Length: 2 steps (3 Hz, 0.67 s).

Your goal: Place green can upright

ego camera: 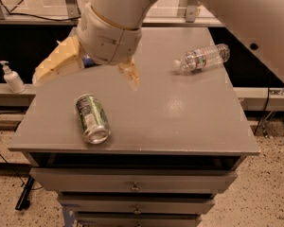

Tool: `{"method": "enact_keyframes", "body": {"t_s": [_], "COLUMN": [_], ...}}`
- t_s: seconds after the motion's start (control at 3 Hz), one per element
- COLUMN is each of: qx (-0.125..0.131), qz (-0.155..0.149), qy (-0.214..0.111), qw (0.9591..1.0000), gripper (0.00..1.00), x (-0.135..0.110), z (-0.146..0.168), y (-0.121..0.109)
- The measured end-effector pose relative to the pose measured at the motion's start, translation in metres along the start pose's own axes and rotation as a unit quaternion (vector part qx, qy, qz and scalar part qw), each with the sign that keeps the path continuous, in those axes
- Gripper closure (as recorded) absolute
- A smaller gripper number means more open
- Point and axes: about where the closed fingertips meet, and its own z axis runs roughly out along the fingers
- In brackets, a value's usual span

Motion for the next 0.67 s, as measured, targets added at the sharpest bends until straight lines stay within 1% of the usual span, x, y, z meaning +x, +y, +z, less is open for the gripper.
{"method": "enact_keyframes", "body": {"t_s": [0.33, 0.67], "qx": [-0.054, -0.097], "qz": [-0.080, -0.106], "qy": [-0.003, 0.002], "qw": [0.9953, 0.9896], "gripper": [0.00, 0.00], "x": [0.009, 0.026], "z": [0.019, 0.039], "y": [-0.001, 0.011]}}
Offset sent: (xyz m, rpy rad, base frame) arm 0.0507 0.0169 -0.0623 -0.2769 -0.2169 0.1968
